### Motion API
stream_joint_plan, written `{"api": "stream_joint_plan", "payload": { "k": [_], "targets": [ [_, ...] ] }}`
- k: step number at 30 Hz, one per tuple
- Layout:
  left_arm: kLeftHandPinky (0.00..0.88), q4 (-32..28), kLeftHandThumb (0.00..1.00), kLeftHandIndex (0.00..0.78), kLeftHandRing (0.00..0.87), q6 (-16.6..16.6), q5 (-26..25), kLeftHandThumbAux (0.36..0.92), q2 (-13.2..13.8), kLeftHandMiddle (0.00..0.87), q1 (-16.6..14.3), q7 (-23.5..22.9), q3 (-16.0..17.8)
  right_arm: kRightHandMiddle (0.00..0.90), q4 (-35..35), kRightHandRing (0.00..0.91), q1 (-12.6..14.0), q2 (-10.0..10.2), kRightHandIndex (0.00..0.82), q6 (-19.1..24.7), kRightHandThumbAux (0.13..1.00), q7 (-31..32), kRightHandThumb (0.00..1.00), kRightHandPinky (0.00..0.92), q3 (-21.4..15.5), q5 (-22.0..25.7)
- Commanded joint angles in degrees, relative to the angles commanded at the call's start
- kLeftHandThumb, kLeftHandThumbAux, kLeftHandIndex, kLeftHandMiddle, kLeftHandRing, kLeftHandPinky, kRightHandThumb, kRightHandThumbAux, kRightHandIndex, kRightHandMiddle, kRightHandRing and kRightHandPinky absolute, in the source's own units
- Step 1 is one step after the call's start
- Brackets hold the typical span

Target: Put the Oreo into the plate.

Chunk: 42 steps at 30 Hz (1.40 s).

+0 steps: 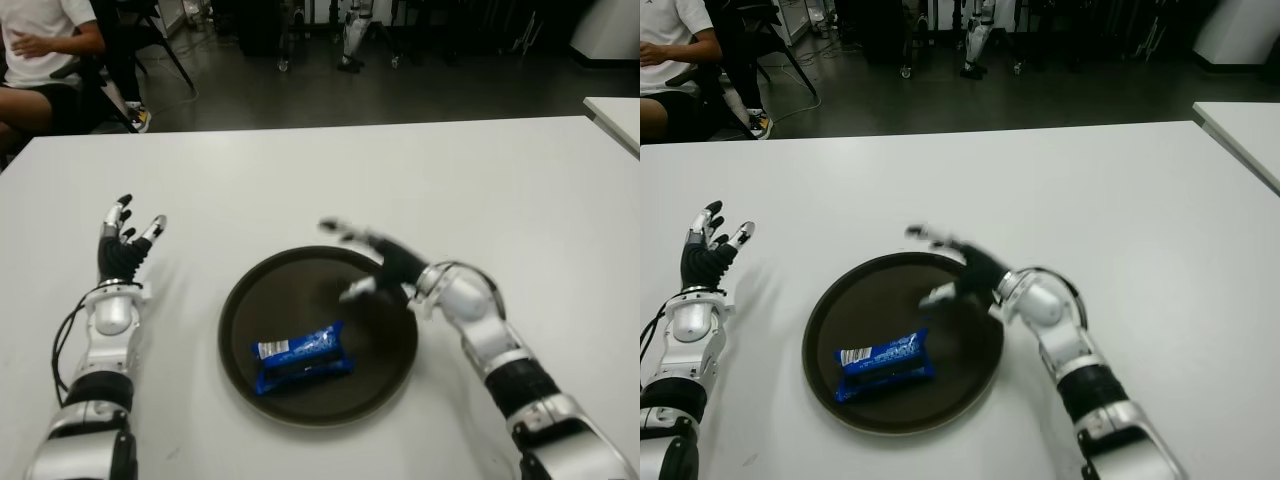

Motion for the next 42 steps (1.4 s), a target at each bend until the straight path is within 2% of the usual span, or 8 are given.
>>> {"api": "stream_joint_plan", "payload": {
  "k": [2,4,6,14,20,31,42],
  "targets": [
    [0.006,0.2,0.0,0.0,0.0,-0.1,0.0,0.601,0.1,0.0,-0.1,-0.1,0.1,0.045,1.9,0.032,-0.8,0.4,0.028,-0.5,0.789,-4.3,0.0,0.047,-1.6,-1.0],
    [0.006,0.5,0.0,0.0,0.0,-0.2,0.0,0.601,0.1,0.0,-0.2,-0.1,0.1,0.044,7.8,0.029,-3.2,-0.2,0.027,-2.8,0.801,-12.0,0.0,0.044,-5.9,-0.8],
    [0.006,0.7,0.0,0.0,0.0,-0.3,0.0,0.601,0.1,0.0,-0.3,-0.2,0.1,0.029,12.5,0.013,-5.0,-0.8,0.022,-4.5,0.828,-17.7,0.0,0.024,-8.4,-0.9],
    [0.006,1.3,0.0,0.0,0.0,-0.6,0.0,0.601,0.2,0.0,-0.6,-0.2,0.2,0.028,27.3,0.02,-10.9,-1.6,0.007,-8.6,0.838,-29.7,0.0,0.046,-11.0,-2.6],
    [0.006,2.0,0.0,0.0,0.0,-0.7,-0.1,0.601,0.5,0.0,-0.9,-0.6,0.4,0.054,34.3,0.057,-12.3,-3.7,0.001,-7.1,0.798,-36.8,0.0,0.085,-12.6,-3.1],
    [0.006,2.8,0.0,0.0,0.0,-1.1,-0.3,0.601,0.8,0.0,-1.1,-0.8,0.5,0.016,38.0,0.013,-14.0,-3.1,0.0,-1.3,0.812,-45.6,0.0,0.02,-12.4,-4.4],
    [0.006,3.1,0.0,0.0,0.0,-1.4,-0.4,0.601,0.9,0.0,-1.1,-1.0,0.5,0.03,39.1,0.03,-14.4,-3.0,0.007,2.8,0.782,-47.0,0.0,0.041,-12.9,-3.7]
  ]
}}
